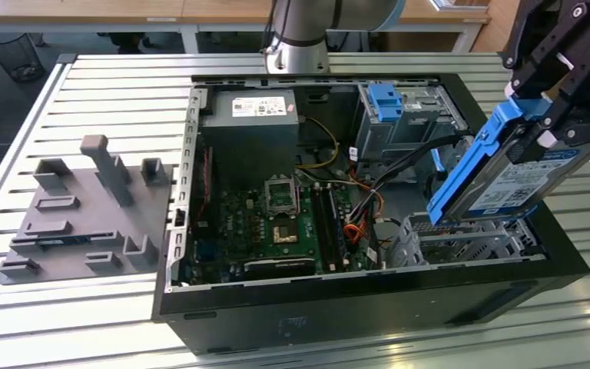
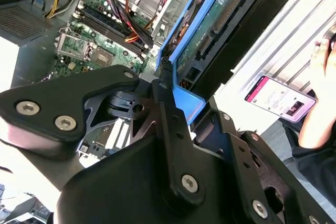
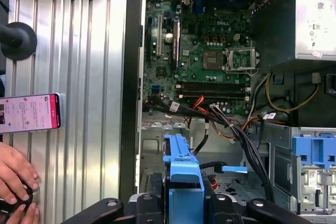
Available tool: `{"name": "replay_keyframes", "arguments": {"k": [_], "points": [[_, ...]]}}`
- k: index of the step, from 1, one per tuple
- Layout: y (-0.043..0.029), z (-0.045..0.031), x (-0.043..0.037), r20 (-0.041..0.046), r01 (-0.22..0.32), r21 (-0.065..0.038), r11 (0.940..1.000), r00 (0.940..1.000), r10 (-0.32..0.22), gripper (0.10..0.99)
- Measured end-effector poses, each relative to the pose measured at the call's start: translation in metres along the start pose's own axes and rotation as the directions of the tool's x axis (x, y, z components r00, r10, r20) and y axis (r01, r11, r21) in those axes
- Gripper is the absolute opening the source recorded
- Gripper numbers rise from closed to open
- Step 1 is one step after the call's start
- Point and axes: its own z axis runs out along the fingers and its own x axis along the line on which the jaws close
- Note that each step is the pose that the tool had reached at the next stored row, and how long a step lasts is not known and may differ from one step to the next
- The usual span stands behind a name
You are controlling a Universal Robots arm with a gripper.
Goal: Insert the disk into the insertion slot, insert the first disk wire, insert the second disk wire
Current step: 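Insert the disk into the insertion slot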
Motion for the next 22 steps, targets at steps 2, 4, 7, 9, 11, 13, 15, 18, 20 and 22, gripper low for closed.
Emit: {"name": "replay_keyframes", "arguments": {"k": [2,4,7,9,11,13,15,18,20,22], "points": [[-0.0001,0.0012,0.0000,0.0000,0.000,0.000,1.0000,1.0000,0.000,0.365],[-0.0001,0.0028,0.0001,0.0000,0.000,0.000,1.0000,1.0000,0.000,0.365],[-0.0002,0.0059,0.0001,0.0010,0.002,0.000,1.0000,1.0000,-0.002,0.365],[-0.0002,0.0082,0.0002,0.0018,0.004,0.000,1.0000,1.0000,-0.004,0.365],[-0.0003,0.0103,0.0000,0.0022,0.005,0.000,1.0000,1.0000,-0.005,0.365],[-0.0004,0.0120,-0.0002,0.0023,0.005,0.000,1.0000,1.0000,-0.005,0.365],[-0.0003,0.0134,-0.0006,0.0023,0.005,0.000,1.0000,1.0000,-0.005,0.365],[-0.0003,0.0158,-0.0014,0.0023,0.005,0.000,1.0000,1.0000,-0.005,0.365],[0.0001,0.0175,-0.0020,0.0023,0.005,0.000,1.0000,1.0000,-0.005,0.365],[0.0003,0.0192,-0.0026,0.0023,0.005,0.000,1.0000,1.0000,-0.005,0.365]]}}
